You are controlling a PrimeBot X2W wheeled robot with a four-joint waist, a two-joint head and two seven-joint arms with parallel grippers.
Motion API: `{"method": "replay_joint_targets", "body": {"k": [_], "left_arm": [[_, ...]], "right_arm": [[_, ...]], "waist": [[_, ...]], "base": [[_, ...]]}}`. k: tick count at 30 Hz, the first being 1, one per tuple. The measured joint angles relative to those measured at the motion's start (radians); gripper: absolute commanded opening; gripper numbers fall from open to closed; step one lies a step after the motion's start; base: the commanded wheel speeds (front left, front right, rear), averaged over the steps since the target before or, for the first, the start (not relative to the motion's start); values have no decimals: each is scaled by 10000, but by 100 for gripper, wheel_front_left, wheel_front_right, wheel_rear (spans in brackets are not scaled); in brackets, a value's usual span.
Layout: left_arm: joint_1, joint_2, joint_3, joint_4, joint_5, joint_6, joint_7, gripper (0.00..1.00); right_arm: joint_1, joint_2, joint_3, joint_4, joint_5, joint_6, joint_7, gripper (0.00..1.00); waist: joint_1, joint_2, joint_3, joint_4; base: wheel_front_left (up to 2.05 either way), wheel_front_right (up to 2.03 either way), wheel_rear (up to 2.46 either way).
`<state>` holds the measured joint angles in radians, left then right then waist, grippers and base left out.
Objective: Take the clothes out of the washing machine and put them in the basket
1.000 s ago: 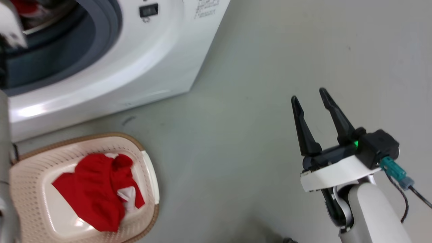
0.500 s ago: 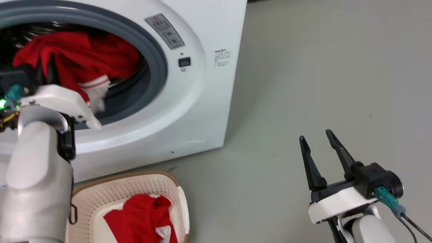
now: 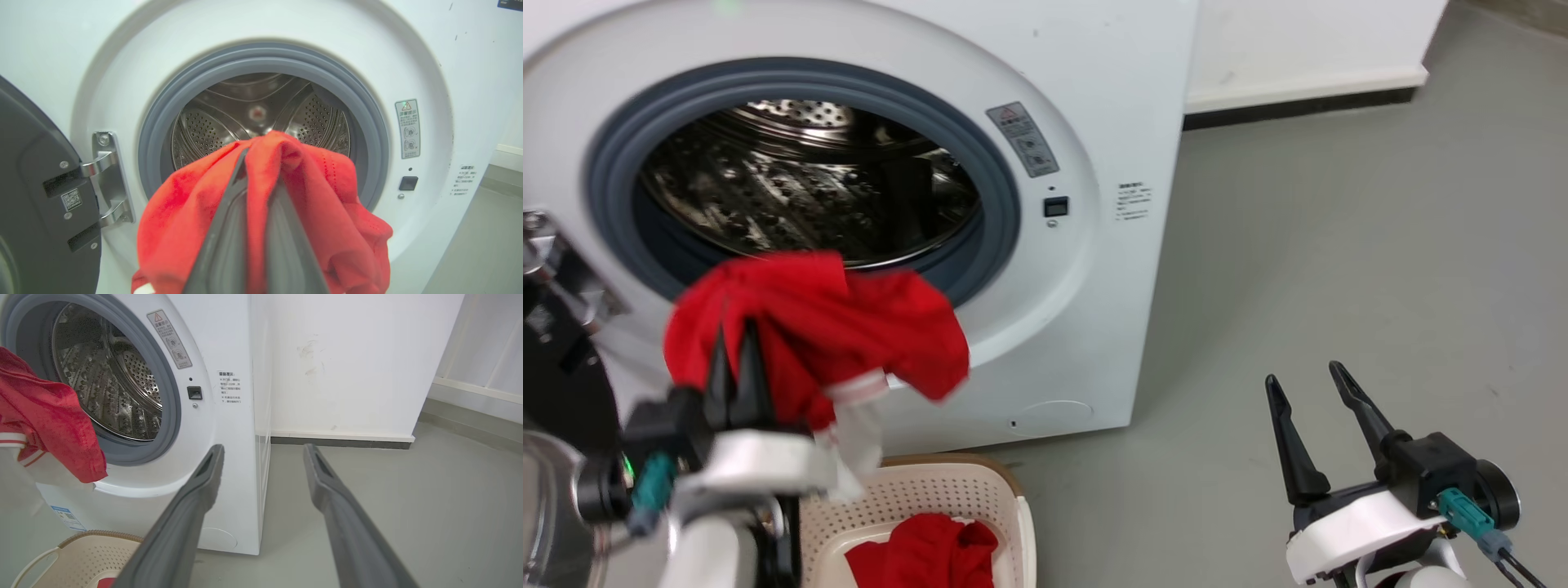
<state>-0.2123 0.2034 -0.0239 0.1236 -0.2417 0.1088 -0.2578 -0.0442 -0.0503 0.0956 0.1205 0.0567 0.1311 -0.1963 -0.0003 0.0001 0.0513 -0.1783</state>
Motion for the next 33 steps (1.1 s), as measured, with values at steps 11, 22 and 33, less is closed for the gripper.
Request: {"method": "replay_joint_targets", "body": {"k": [11, 22, 33], "left_arm": [[2976, -1081, -518, 811, -685, 278, 207, 0], [338, -1465, -311, 5269, -1296, -303, -23, 0], [-2468, -1507, 274, 8015, -1078, -360, -38, 0]], "right_arm": [[252, 0, -48, -683, -234, 0, 399, 100], [-659, -4, 157, -1183, -407, 0, 460, 100], [-1864, -4, 491, -1053, -384, 0, 27, 100]], "waist": [[1, 0, 155, 793], [4, 0, 2215, 1015], [6, 0, 4888, 755]], "base": [[0, 0, 0], [0, 0, 0], [0, 0, 0]]}}
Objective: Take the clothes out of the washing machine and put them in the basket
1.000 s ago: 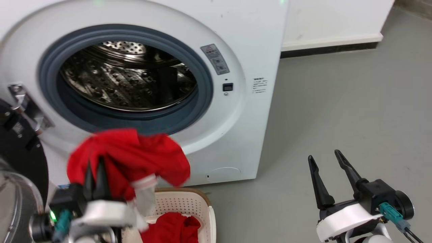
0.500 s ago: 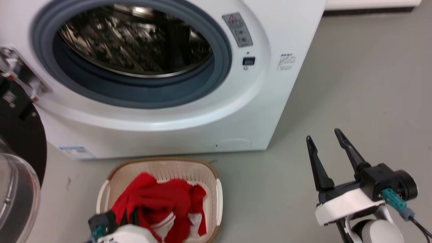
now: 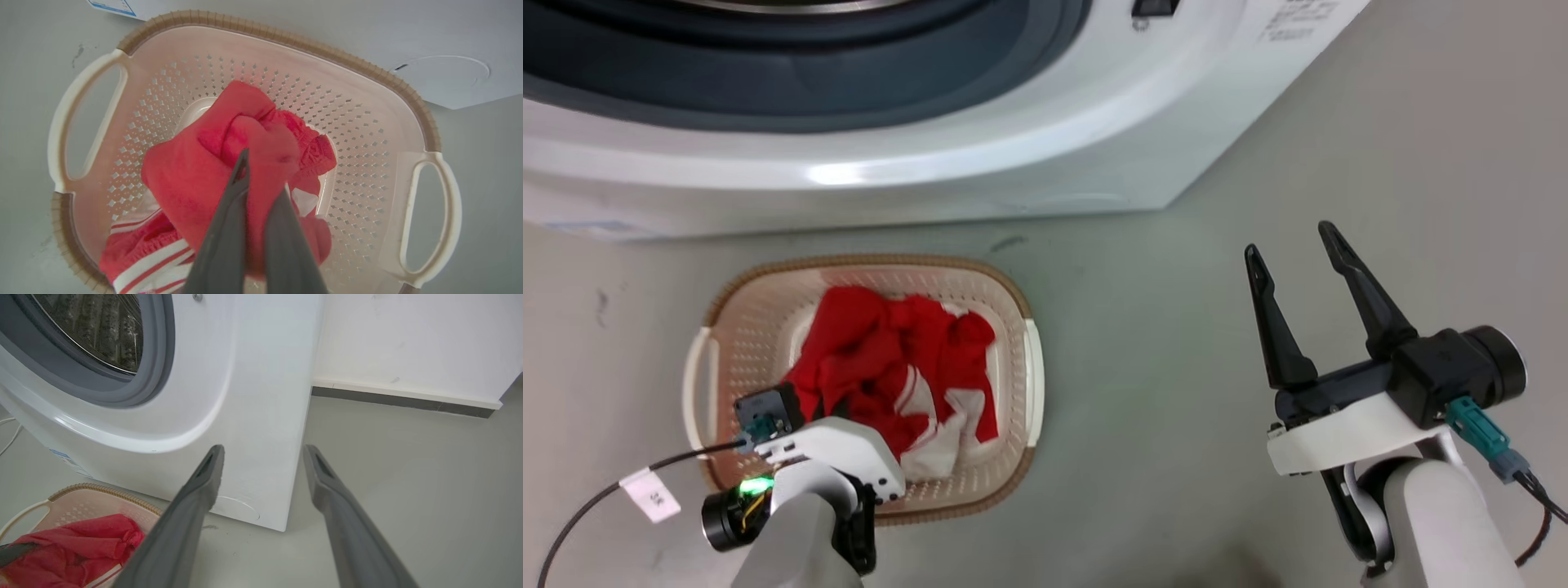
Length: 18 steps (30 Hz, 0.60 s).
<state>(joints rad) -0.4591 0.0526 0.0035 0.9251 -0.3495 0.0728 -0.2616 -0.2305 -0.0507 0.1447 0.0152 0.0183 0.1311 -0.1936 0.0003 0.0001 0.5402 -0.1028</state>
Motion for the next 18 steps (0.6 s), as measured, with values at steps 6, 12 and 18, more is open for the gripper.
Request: {"method": "replay_joint_targets", "body": {"k": [6, 12, 18], "left_arm": [[-776, 100, 290, 844, 215, 65, -12, 0], [-851, 249, 633, 732, 449, 94, -13, 100], [51, 301, 970, -305, 872, -61, -13, 100]], "right_arm": [[-401, 2, 82, 337, 117, 0, -270, 100], [-569, 2, 40, 834, 341, 0, -508, 100], [-537, 4, -81, 1273, 466, 0, -644, 100]], "waist": [[0, 0, 1162, -317], [0, 0, 1364, -708], [-1, 0, 370, -794]], "base": [[0, 0, 0], [0, 0, 0], [0, 0, 0]]}}
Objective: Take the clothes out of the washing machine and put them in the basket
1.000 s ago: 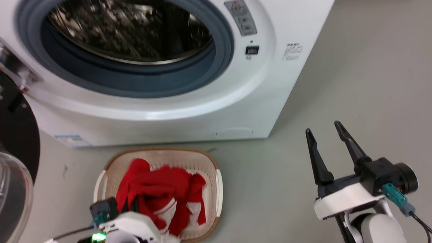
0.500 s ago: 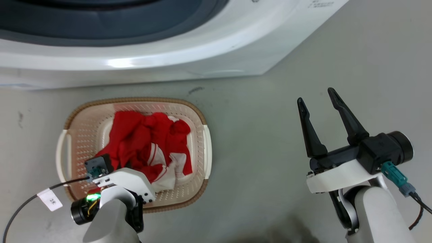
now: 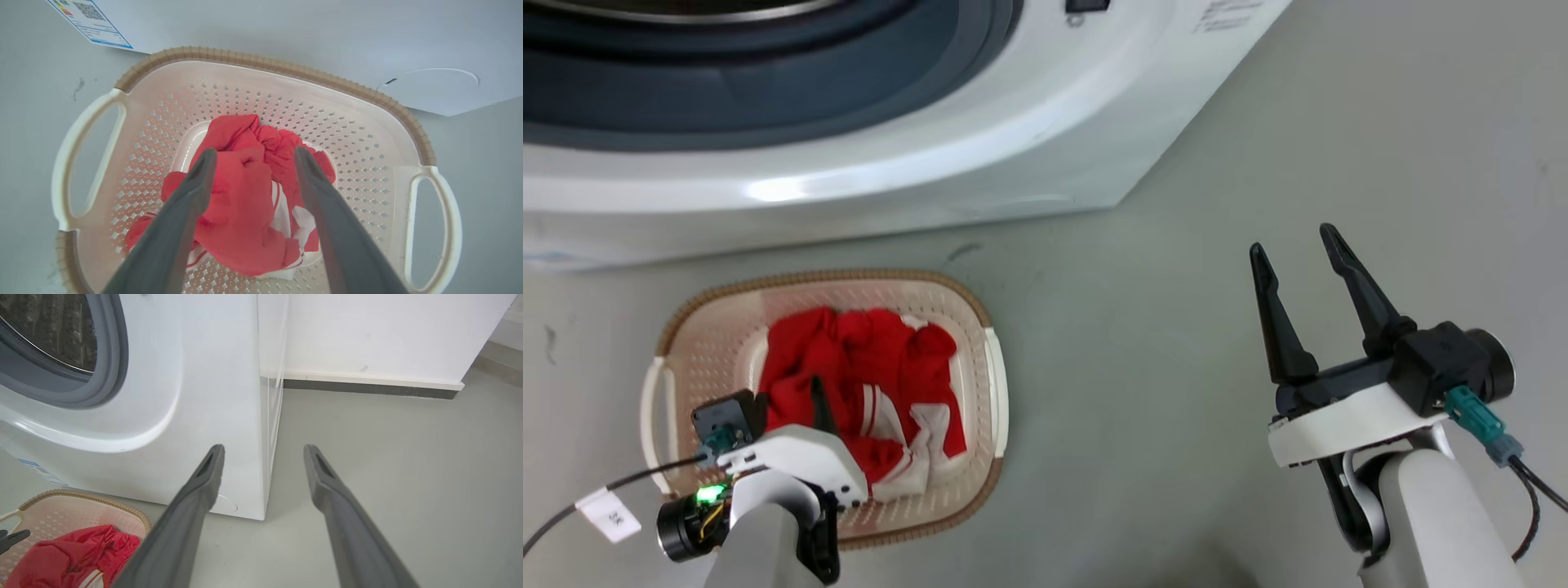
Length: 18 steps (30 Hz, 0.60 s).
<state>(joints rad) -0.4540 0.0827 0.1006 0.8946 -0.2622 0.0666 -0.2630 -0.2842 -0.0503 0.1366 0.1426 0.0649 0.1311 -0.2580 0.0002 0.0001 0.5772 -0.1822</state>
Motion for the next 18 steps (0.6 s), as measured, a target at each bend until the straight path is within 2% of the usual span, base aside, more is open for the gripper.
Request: {"method": "replay_joint_targets", "body": {"k": [3, 4, 9, 18], "left_arm": [[490, -13, 71, -650, 303, -234, 0, 100], [948, -56, 104, -1415, 593, -424, 0, 100], [1462, -213, 19, -2832, 1001, -698, 0, 100], [2112, -297, -694, -5908, 1680, -754, 0, 100]], "right_arm": [[218, 2, -109, 123, 52, 0, -21, 100], [483, 2, -270, 163, 50, 0, -27, 100], [920, 0, -600, 19, -54, 0, -42, 100], [1665, -2, -1049, -631, -320, 0, -40, 100]], "waist": [[0, 0, -712, -11], [0, 0, -1462, -23], [-1, 0, -2653, -27], [-3, 0, -4212, 39]], "base": [[0, 0, 0], [0, 0, 0], [0, 0, 0], [0, 0, 0]]}}
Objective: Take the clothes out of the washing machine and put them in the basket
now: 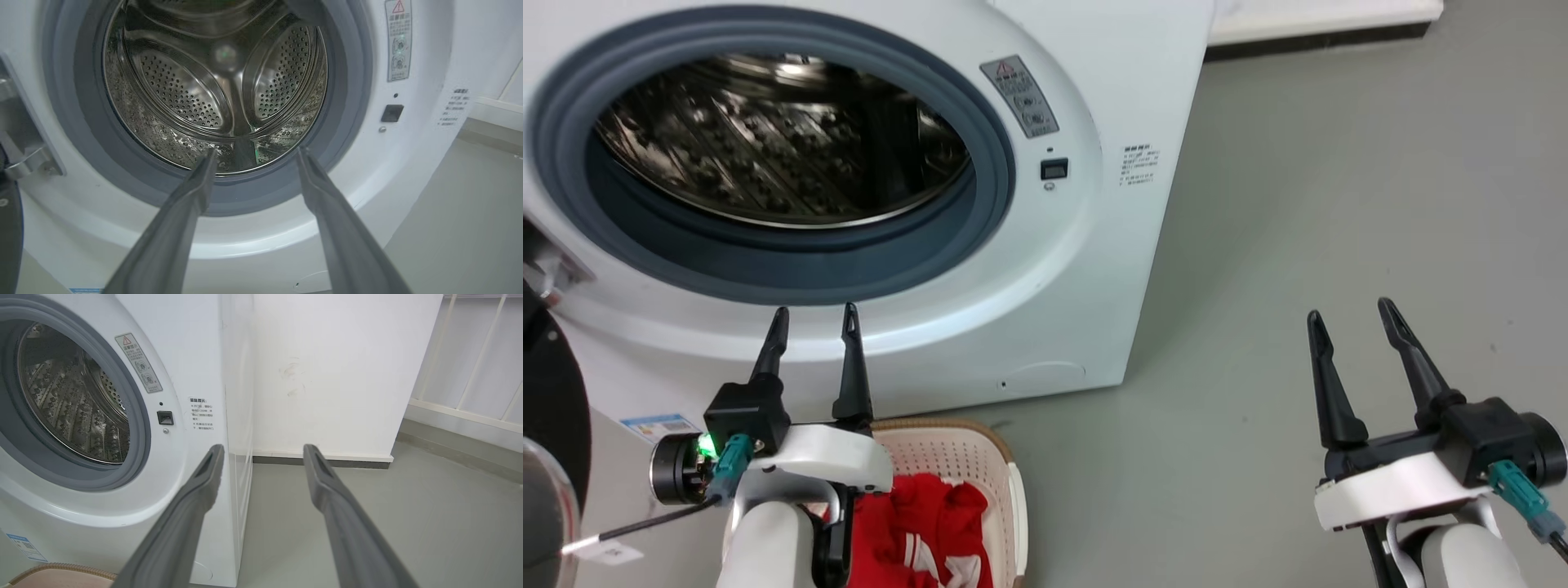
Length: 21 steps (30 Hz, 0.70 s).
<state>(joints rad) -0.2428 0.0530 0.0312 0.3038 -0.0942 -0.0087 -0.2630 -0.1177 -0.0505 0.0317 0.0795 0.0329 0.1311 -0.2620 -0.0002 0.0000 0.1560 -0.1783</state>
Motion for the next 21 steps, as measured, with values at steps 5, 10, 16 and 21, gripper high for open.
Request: {"method": "replay_joint_targets", "body": {"k": [5, 10, 16, 21], "left_arm": [[732, -10, -186, -1252, 107, 4, -2, 100], [1613, -15, -328, -1931, 213, 88, -2, 100], [2455, -17, -460, -2219, 84, 176, 0, 100], [2590, -15, -545, -2209, 13, 186, 0, 100]], "right_arm": [[402, 2, -86, -249, -146, 0, 224, 100], [852, 0, -35, -499, -173, 0, 516, 100], [1222, 2, 40, -798, -198, 0, 780, 100], [1331, 2, 54, -988, -196, 0, 884, 100]], "waist": [[0, 0, -644, 82], [-1, 0, -1214, 237], [-1, 0, -1650, 514], [0, 0, -1710, 682]], "base": [[0, 0, 0], [0, 0, 0], [0, 0, 0], [0, 0, 0]]}}
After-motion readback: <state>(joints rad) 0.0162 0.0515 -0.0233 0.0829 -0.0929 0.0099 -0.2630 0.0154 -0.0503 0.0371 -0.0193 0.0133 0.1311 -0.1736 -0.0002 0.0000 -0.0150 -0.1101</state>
